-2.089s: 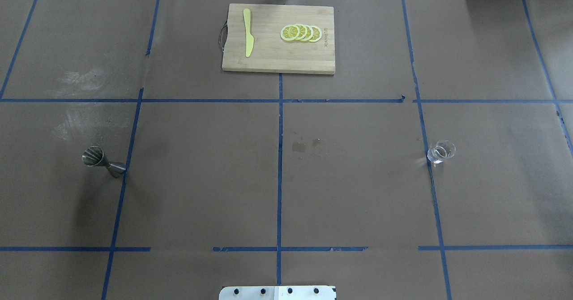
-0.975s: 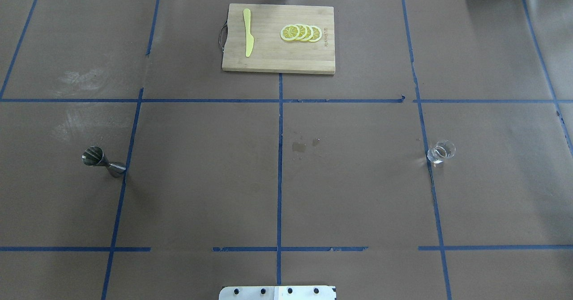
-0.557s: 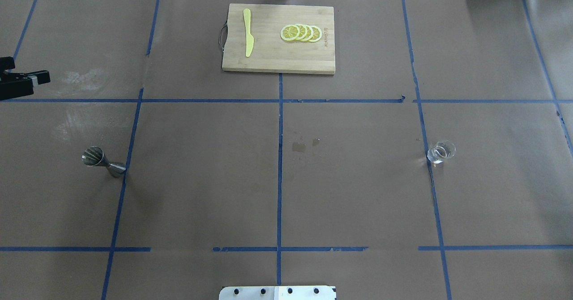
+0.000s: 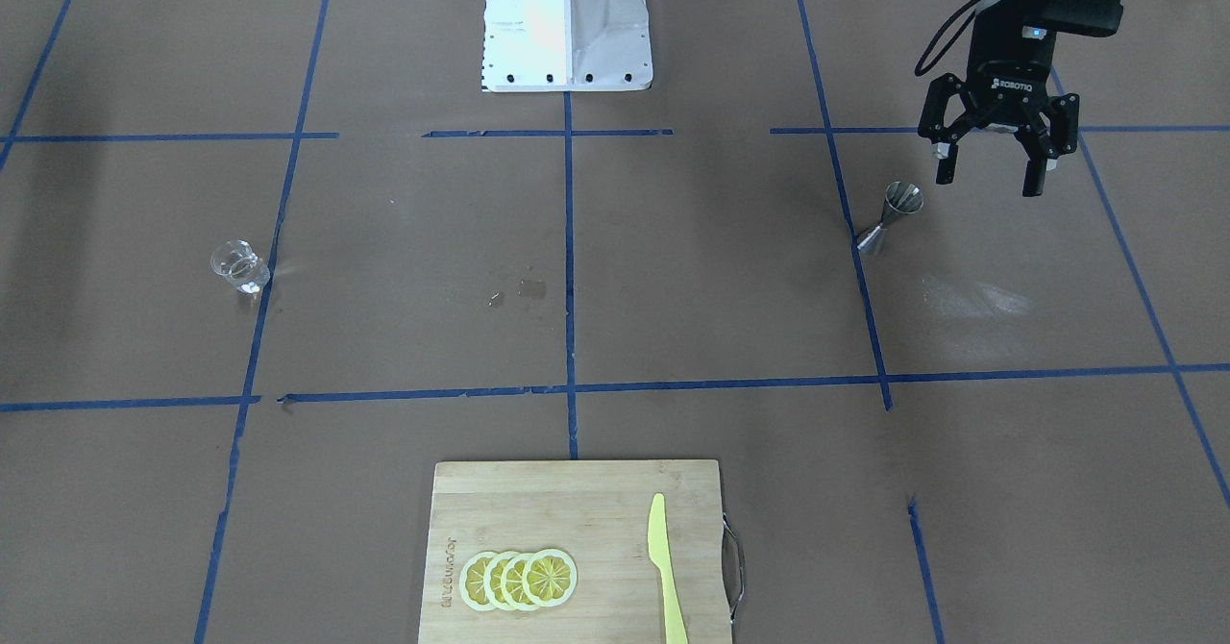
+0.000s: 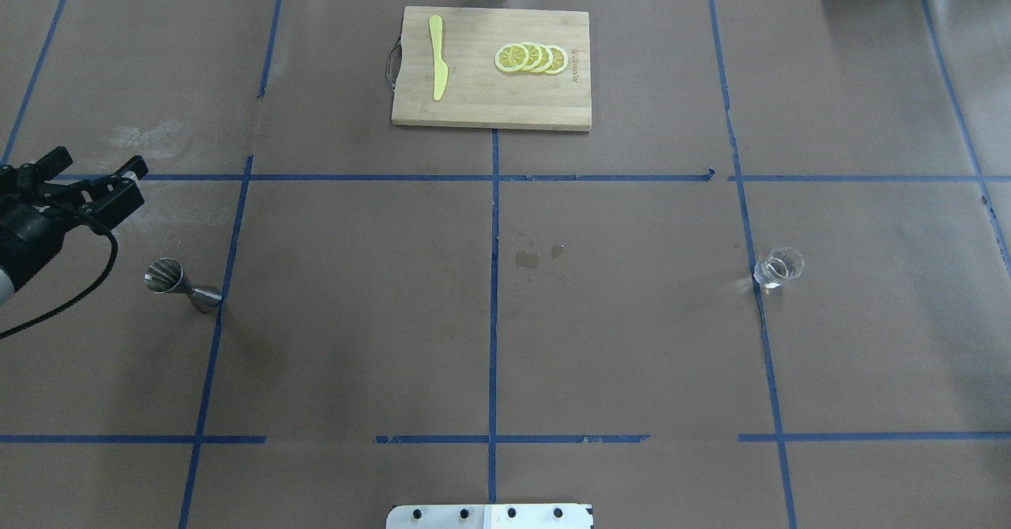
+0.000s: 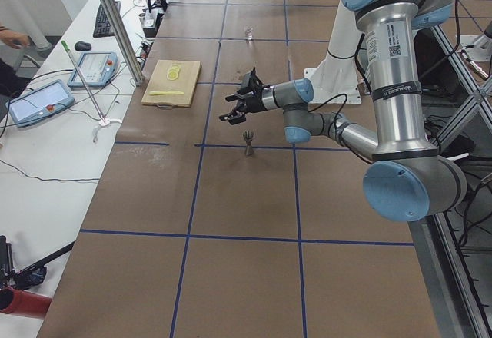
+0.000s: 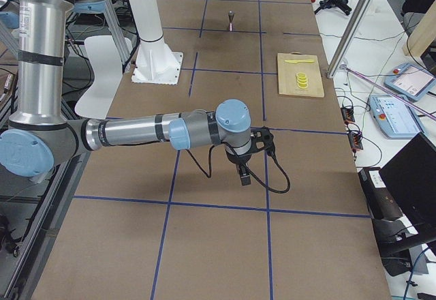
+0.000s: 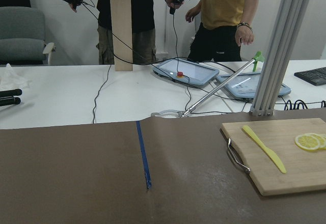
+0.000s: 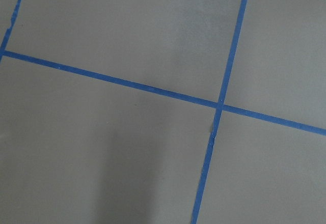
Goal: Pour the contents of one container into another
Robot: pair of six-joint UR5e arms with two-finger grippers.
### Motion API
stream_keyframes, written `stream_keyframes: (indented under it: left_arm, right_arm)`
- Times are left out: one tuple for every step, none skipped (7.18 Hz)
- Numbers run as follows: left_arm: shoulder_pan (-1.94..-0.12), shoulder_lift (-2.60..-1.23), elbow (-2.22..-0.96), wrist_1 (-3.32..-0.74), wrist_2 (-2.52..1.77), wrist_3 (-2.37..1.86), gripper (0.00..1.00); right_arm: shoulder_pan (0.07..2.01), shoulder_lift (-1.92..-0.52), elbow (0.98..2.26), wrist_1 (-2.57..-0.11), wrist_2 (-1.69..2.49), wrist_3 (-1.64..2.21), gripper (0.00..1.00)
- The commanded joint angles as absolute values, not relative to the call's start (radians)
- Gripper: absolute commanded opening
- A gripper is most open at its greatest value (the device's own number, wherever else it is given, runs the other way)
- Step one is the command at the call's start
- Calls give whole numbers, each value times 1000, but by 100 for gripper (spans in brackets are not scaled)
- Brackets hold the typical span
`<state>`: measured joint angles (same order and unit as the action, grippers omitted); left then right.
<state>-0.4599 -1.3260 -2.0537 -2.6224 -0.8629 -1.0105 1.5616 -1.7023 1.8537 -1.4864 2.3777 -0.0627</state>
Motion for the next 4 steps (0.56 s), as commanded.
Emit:
stream_keyframes:
  left_arm:
    - [-346,-1322,-1956,-2623,-616,-1098,100]
    - [-313,-1322,-1942,-2628,-556,-1101,100]
    - [-284,-1324,-1937,-2628,-511,-1107,100]
    - [-253,-1330,-1927,-2629,-483,-1109,100]
  right_arm:
    - [1563,-1704,1855,-1486,2378,-61,100]
    - [1562,-1704,1855,-1486,2378,-61,100]
    - [1563,-1706,1855,-1486,2378,-61,100]
    - [1563,-1707,1855,-1486,2378,-61,100]
